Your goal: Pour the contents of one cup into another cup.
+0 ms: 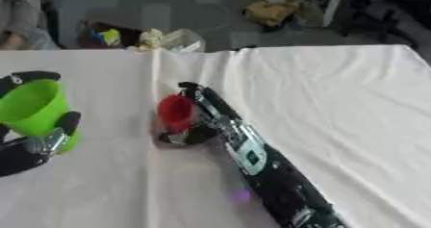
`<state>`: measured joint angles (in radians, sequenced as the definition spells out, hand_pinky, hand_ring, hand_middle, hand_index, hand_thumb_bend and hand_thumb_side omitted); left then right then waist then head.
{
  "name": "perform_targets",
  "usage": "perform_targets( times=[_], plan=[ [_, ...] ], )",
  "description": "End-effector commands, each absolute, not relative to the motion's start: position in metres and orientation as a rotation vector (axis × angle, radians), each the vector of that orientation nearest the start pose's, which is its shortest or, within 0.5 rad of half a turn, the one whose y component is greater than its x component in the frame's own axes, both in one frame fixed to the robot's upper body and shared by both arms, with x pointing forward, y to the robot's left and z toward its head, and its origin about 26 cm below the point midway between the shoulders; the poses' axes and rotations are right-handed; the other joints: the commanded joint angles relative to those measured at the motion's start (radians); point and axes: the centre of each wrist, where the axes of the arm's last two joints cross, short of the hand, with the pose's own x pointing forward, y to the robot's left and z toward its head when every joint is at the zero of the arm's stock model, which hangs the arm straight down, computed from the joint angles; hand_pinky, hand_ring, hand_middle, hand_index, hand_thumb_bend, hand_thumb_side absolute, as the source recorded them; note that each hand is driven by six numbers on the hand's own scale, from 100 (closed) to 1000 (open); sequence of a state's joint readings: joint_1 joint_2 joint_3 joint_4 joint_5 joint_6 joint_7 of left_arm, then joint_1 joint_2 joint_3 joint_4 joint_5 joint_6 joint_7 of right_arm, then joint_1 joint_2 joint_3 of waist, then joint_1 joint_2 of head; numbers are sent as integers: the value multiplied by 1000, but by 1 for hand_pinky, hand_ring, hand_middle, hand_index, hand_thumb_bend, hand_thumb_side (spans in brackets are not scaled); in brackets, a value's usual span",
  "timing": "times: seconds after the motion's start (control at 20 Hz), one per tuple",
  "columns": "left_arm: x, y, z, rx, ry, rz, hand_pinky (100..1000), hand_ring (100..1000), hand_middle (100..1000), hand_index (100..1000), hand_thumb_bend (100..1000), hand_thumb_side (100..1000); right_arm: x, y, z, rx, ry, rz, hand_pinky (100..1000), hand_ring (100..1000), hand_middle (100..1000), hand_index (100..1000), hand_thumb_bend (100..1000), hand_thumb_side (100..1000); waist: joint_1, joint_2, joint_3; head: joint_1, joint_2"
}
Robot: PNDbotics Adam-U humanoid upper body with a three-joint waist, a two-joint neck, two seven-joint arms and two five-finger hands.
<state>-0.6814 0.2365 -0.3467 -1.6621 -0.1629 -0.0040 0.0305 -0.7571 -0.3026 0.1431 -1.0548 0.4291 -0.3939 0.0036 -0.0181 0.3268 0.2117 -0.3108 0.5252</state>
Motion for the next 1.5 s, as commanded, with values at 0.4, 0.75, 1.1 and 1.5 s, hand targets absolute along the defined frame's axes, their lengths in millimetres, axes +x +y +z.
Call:
perform_targets(
  times=[0.4,0.75,1.1,1.5],
  plan=[
    [359,131,219,38,-2298,-770,413,260,471,766,100,252,452,-239,134,-403,-2101,898,530,720,201,401,219,100,7,-15,-3,-1,-7],
    [359,132,220,35,-2300,-768,413,260,472,767,100,257,451,-242,134,-410,-2105,841,498,687,178,377,100,100,11,-20,-9,1,-4],
    [356,136,222,37,-2301,-753,412,261,471,769,100,262,447,-249,142,-431,-2124,784,498,685,183,376,100,100,16,-34,-26,2,4],
    [356,144,222,53,-2294,-725,411,261,471,769,100,265,441,-263,150,-438,-2134,697,501,688,188,377,100,100,17,-47,-50,6,7]
  ],
)
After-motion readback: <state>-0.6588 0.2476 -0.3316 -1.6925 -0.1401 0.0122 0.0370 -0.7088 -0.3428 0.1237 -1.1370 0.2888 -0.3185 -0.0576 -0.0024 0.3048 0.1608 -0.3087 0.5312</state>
